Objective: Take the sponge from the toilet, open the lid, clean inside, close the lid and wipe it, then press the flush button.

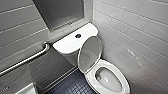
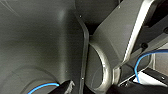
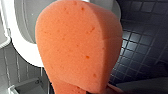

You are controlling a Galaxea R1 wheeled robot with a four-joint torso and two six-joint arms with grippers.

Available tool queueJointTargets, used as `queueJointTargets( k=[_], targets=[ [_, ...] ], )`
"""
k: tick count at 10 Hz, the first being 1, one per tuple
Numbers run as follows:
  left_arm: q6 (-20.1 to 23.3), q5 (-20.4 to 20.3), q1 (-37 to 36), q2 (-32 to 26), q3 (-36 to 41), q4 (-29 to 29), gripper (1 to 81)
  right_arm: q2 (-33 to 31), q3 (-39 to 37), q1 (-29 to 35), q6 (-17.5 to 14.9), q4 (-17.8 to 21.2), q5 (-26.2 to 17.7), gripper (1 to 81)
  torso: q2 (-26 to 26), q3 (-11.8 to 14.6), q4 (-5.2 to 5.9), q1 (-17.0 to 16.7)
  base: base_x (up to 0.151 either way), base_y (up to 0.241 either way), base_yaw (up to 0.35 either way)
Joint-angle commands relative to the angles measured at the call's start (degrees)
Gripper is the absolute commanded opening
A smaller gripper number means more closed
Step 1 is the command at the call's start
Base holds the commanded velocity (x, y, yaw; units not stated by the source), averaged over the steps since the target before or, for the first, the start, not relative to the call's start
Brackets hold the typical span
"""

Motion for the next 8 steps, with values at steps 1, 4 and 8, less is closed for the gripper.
queueJointTargets(
  k=[1, 4, 8],
  targets=[
    [0.24, 4.95, 1.44, -0.74, 1.39, 0.14, 81.1, -7.35, 3.56, -2.02, 0.34, -0.45, 3.76, 1.0, 0.0, 0.0, 0.0, 0.0, 0.0, 0.0, 0.0],
    [0.24, 4.86, 1.44, -0.39, 1.39, 0.22, 81.1, -8.23, 7.42, -3.96, -0.1, -0.63, 2.29, 1.0, 0.0, 0.0, 0.0, 0.0, 0.0, 0.0, 0.0],
    [0.24, 4.86, 1.44, -0.39, 1.39, 0.31, 81.1, -7.62, 11.11, 1.38, -0.62, -0.89, -9.31, 1.0, 0.0, 0.0, 0.0, 0.0, 0.0, 0.0, 0.0]
  ],
)
